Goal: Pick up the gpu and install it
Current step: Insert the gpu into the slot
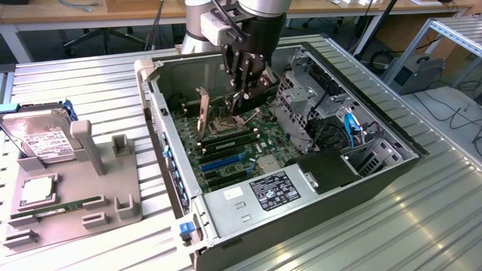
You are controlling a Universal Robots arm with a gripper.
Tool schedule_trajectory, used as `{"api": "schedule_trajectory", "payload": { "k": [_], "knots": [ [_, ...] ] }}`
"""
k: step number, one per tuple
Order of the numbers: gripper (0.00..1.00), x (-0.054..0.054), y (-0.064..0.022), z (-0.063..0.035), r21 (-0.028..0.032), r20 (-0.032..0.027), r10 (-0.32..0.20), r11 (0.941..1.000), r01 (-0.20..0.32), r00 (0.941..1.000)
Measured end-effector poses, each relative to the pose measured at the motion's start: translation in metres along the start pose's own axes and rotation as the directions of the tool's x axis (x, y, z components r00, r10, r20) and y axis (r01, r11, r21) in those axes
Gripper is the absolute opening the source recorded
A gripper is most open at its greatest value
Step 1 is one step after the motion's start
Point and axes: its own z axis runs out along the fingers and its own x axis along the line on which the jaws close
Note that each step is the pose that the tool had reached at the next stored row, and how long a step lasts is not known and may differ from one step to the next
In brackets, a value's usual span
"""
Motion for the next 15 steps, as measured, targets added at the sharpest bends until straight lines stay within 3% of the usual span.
{"api": "schedule_trajectory", "payload": {
  "k": [15],
  "knots": [
    [0.27, 0.0000, -0.0001, 0.0001, -0.0015, -0.0001, -0.052, 0.9987, 0.052, 0.9987]
  ]
}}
